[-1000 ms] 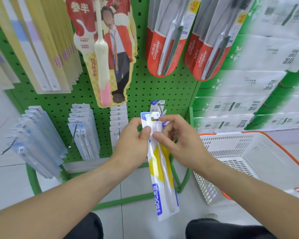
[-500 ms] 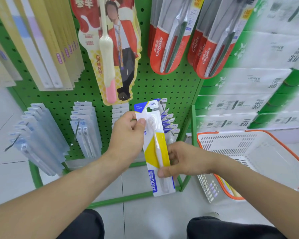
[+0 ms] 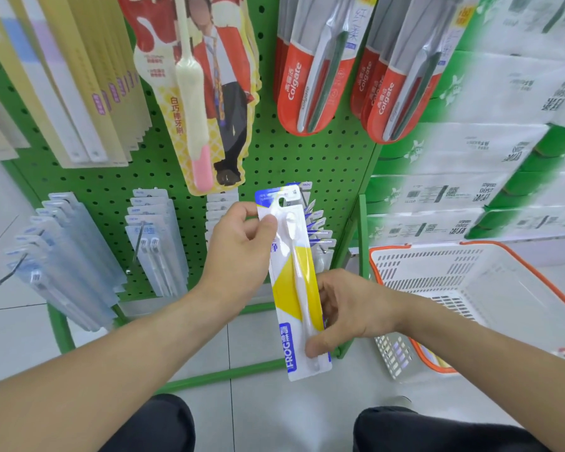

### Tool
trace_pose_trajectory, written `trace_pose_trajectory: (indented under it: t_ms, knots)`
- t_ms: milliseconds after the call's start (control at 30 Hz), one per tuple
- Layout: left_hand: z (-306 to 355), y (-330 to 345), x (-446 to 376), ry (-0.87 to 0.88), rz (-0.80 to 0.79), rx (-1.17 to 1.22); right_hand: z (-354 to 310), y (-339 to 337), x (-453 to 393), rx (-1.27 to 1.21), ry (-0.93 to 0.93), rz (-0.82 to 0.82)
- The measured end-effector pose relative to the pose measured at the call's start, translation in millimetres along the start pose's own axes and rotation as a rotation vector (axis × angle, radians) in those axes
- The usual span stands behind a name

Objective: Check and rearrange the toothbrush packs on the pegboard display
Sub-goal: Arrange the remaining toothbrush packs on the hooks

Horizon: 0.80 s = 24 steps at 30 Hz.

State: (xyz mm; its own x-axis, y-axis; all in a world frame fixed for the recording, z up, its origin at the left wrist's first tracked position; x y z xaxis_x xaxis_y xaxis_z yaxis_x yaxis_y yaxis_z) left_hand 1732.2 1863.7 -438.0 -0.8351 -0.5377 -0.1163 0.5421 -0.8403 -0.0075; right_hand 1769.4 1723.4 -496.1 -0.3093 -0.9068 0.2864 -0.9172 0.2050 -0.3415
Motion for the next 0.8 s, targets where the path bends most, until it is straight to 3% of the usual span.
trace_pose_trajectory:
  t_ms: [100, 233, 333, 433, 500, 667, 800]
  knots:
    - [3, 0, 3, 0.017, 0.035, -0.033, 0, 0, 0, 0.055, 0.002, 0.003]
    - [-2, 3, 3, -0.047, -0.031, -0.190, -14, -13, 5, 0.156, -0.039, 0.202]
    - [10, 11, 14, 0.080, -0.125, -0.456, -27, -26, 9, 0.123, -0.099, 0.371]
    - [19, 20, 27, 0.178, -0.208, -0.541, -38, -34, 13, 0.135, -0.150, 0.518]
    - [19, 24, 30, 0.167, -0.246, -0.522, -46, -34, 17, 0.144, -0.163, 0.568]
    - [14, 17, 25, 0.076, -0.265, -0.363, -49, -26, 19, 0.187, -0.160, 0.516]
    - [4, 18, 24, -0.140, -0.319, -0.076, -45, -34, 18, 0.168, -0.174, 0.550]
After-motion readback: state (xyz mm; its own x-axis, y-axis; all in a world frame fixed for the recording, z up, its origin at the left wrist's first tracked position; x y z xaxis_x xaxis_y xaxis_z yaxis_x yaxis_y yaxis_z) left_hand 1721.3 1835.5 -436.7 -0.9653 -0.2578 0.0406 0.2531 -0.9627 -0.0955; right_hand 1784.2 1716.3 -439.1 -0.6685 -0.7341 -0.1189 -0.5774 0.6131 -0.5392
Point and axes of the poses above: each hand's wrist, its own x-axis away from the middle knuckle, its own y-axis out of the palm, z = x × y, the point moved 8 cm from there along -x, towards the middle knuckle
